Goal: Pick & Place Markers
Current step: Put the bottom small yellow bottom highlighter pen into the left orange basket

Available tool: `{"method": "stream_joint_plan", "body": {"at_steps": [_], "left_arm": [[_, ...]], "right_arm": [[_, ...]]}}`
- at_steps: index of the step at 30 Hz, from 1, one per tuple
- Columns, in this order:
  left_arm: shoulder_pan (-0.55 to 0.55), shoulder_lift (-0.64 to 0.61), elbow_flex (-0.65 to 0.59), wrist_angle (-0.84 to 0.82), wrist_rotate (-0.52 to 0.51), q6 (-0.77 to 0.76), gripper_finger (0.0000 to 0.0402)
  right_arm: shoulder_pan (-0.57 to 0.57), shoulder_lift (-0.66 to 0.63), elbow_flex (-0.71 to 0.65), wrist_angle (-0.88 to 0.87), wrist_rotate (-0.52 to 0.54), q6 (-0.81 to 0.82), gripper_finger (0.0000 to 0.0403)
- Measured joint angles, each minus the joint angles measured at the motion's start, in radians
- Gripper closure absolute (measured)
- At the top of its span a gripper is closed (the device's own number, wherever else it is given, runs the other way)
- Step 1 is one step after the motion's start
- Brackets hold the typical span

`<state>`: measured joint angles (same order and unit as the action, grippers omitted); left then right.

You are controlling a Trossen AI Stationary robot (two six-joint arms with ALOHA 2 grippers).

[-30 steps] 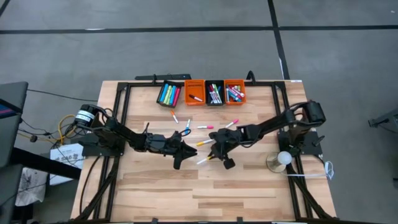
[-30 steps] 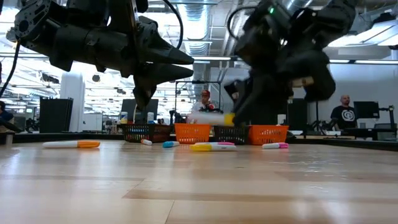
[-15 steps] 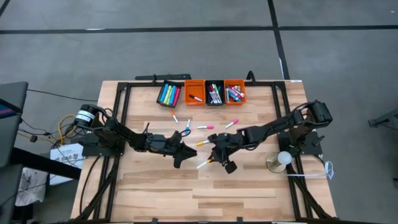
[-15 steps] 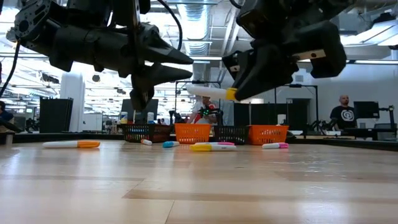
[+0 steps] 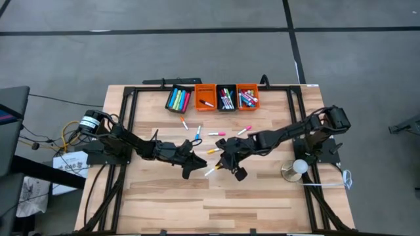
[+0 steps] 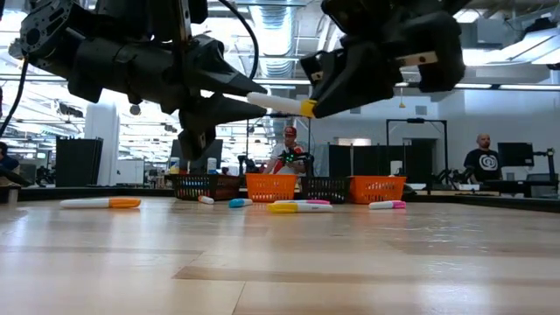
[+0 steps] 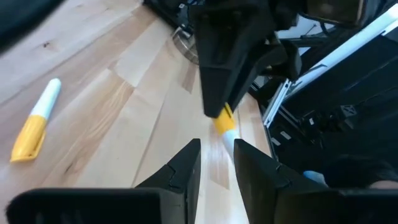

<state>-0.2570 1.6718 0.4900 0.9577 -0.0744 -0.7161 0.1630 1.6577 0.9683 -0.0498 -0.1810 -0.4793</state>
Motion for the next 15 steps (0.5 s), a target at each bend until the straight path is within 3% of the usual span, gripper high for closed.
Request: {"method": "stream_joint_plan", "body": {"at_steps": [15], "left_arm": [[0.004, 0.000, 0.001, 0.017, -0.023, 0.038, 0.0309]], "right_arm": [[-0.082, 0.000, 0.044, -0.010, -0.003, -0.027, 0.0367]]}}
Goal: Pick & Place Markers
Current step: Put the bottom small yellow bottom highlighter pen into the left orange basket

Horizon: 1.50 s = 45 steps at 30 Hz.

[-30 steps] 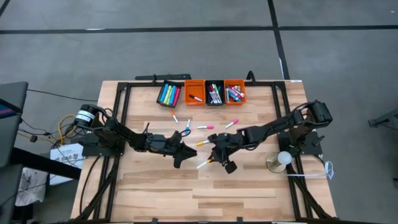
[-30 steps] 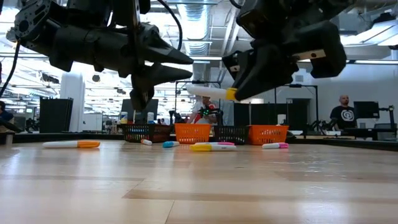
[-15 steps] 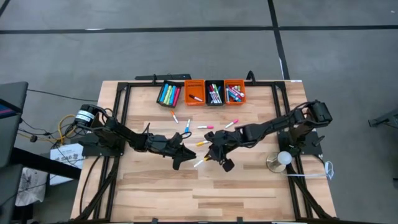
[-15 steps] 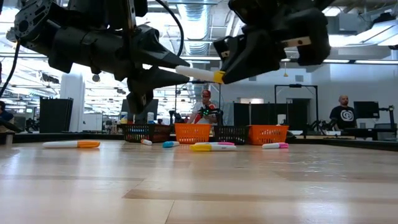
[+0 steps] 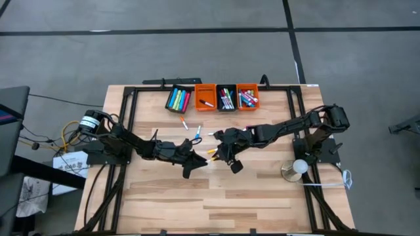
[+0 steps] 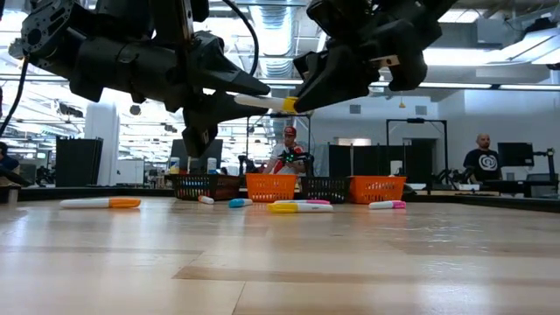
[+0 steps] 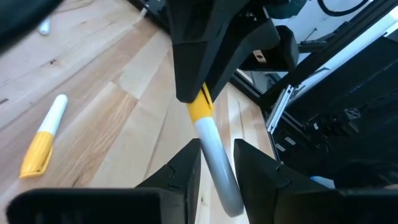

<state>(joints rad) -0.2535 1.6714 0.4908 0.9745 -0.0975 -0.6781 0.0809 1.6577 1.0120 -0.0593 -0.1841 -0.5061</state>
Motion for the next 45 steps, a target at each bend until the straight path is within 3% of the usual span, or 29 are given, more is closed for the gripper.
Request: {"method": "stream_joint_plan", "body": {"at_steps": [13, 16, 28, 40, 45], "left_arm": [[0.000, 0.000, 0.000, -0.002, -0.041, 0.038, 0.0309], [-0.001, 0.000, 0.000, -0.007, -0.092, 0.038, 0.0311], [0.020, 0.000, 0.000, -0.021, -0.081, 0.019, 0.0362], [0.038, 0.001, 0.000, -0.025, -0.088, 0.026, 0.0362], [0.053, 0.002, 0.000, -0.035, -0.084, 0.026, 0.0356]], "right_arm": [[-0.011, 0.000, 0.004, 0.010, 0.004, -0.019, 0.0368], [-0.011, 0.000, 0.004, 0.017, 0.008, -0.021, 0.0371], [-0.012, 0.000, 0.004, 0.031, 0.005, -0.049, 0.0367], [-0.008, -0.002, 0.007, 0.028, 0.057, -0.058, 0.0328], [-0.009, -0.003, 0.008, -0.030, 0.085, -0.071, 0.0290]]}}
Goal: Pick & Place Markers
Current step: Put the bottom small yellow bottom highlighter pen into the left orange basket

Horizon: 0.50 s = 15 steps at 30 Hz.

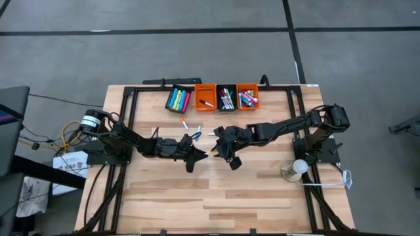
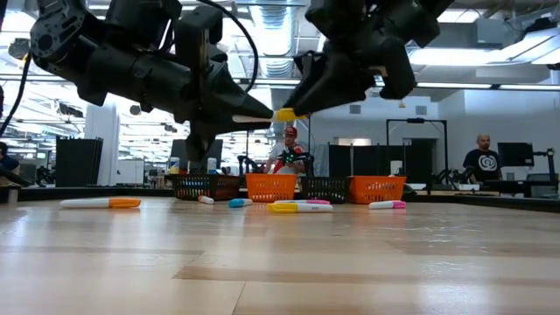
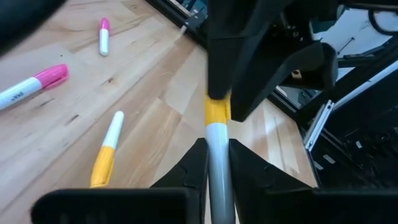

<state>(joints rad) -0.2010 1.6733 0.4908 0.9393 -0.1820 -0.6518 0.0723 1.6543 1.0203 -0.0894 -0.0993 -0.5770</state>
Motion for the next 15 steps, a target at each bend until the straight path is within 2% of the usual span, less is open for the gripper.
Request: {"method": "stream_joint_plan", "body": {"at_steps": [9, 15], "left_arm": [[0.058, -0.002, 0.000, -0.027, 0.010, 0.000, 0.0354], [0.119, -0.002, 0.000, -0.032, 0.020, 0.023, 0.0358]], "right_arm": [[0.001, -0.076, -0.003, -0.083, 0.052, 0.000, 0.0197], [-0.001, -0.187, -0.003, -0.159, 0.134, 0.003, 0.0175]]}}
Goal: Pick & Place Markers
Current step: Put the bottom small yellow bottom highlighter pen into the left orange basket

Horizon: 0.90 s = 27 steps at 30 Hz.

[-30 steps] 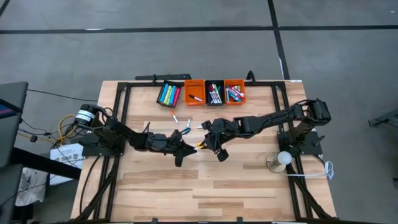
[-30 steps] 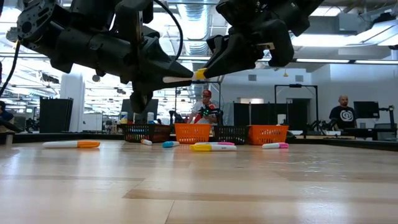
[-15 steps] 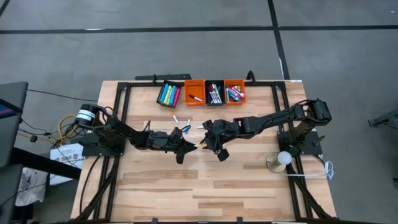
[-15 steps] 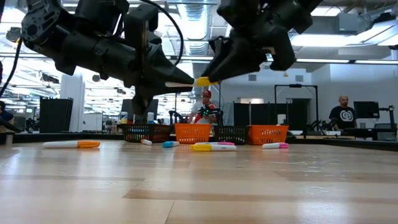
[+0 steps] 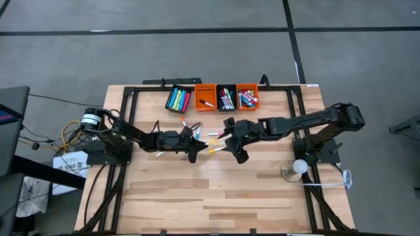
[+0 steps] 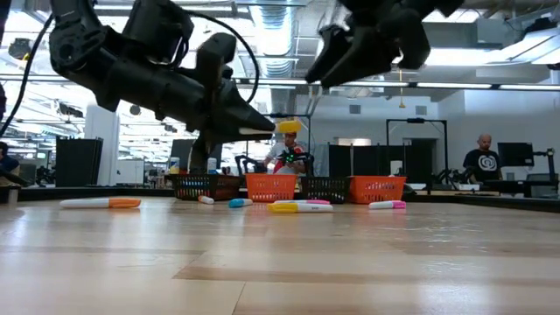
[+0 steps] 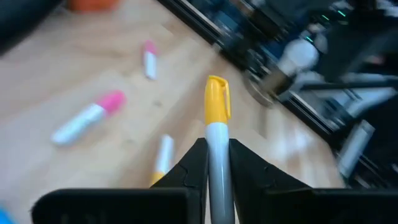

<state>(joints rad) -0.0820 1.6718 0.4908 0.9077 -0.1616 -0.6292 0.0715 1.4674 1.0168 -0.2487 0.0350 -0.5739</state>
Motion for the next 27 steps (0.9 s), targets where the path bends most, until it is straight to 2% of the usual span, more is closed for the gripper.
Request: {"method": "stream_joint_plan", "body": {"at_steps": [5, 8, 16, 22, 27], "left_arm": [[0.095, 0.000, 0.000, 0.007, -0.126, 0.005, 0.0351], [0.179, 0.000, 0.005, 0.020, -0.160, 0.005, 0.0352], [0.359, 0.000, 0.135, -0.044, -0.077, 0.069, 0.0348], [0.447, 0.000, 0.250, -0.246, -0.122, 0.133, 0.0349], [0.490, 0.000, 0.269, -0.292, -0.132, 0.162, 0.0346]], "right_arm": [[-0.015, -0.099, 0.000, -0.116, 0.105, 0.050, 0.0178], [-0.030, -0.149, 0.000, -0.173, 0.154, 0.055, 0.0182], [-0.076, -0.214, 0.000, -0.223, 0.160, 0.103, 0.0191], [-0.115, -0.206, 0.000, -0.255, 0.160, 0.085, 0.0199], [-0.156, -0.204, -0.001, -0.304, 0.155, 0.044, 0.0207]]}}
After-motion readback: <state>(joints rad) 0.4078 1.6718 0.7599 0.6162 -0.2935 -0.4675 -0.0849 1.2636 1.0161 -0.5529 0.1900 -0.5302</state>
